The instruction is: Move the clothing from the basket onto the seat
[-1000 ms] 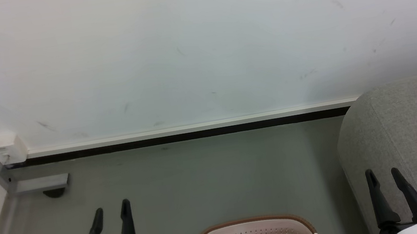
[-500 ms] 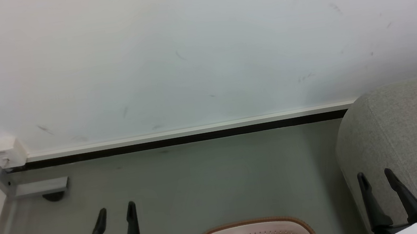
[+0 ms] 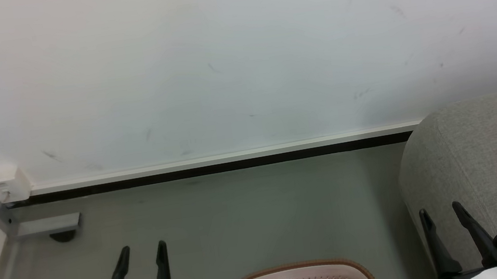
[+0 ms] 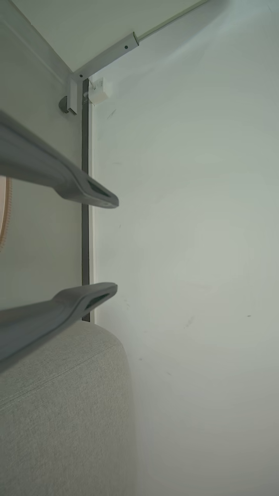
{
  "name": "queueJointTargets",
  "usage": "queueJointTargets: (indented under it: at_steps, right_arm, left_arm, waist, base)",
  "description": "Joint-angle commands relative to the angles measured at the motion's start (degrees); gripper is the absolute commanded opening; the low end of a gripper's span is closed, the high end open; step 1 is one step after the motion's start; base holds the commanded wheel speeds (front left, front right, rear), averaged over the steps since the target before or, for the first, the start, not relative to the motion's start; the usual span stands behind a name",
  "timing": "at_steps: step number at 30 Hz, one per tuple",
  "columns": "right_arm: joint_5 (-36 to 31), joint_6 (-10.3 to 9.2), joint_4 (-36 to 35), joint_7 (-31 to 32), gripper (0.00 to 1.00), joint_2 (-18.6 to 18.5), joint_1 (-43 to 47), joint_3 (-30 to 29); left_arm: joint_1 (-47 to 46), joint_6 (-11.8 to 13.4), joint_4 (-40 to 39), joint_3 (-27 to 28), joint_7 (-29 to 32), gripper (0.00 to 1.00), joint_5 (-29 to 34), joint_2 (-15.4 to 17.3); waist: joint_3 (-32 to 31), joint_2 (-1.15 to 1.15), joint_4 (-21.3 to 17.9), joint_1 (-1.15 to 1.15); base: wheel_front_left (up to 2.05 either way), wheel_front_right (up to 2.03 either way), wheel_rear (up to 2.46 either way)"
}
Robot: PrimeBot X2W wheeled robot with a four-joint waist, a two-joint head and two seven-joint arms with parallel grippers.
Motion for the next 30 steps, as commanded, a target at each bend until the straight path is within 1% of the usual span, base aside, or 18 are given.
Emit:
queueJointTargets:
  at_steps: [1,13,30]
  right_arm:
    - [-1.3,-0.11,0.2,-0.1,1.00,0.1,-0.7,-0.4]
    - [-5.8,-0.12,1.1,-0.6,1.00,1.0,-1.0,-0.2]
    - [-4.7,-0.12,1.7,-0.5,1.00,0.9,-1.0,0.5]
  left_arm:
    - [-0.2,-0.2,-0.1,0.1,-0.8,1.00,1.9,0.3]
    - [0.1,-0.5,0.4,-0.1,-1.9,1.00,5.7,0.3]
    - [-0.4,-0.9,1.1,-0.2,-1.9,1.00,3.6,0.2]
  waist:
    - [0.0,0.00,0.0,0.00]
    - [-0.6,0.00,-0.2,0.00]
    - [-0.6,0.00,-0.7,0.00]
  base:
    - [0.00,0.00,0.00]
    - [0.00,0.00,0.00]
    - [0.00,0.00,0.00]
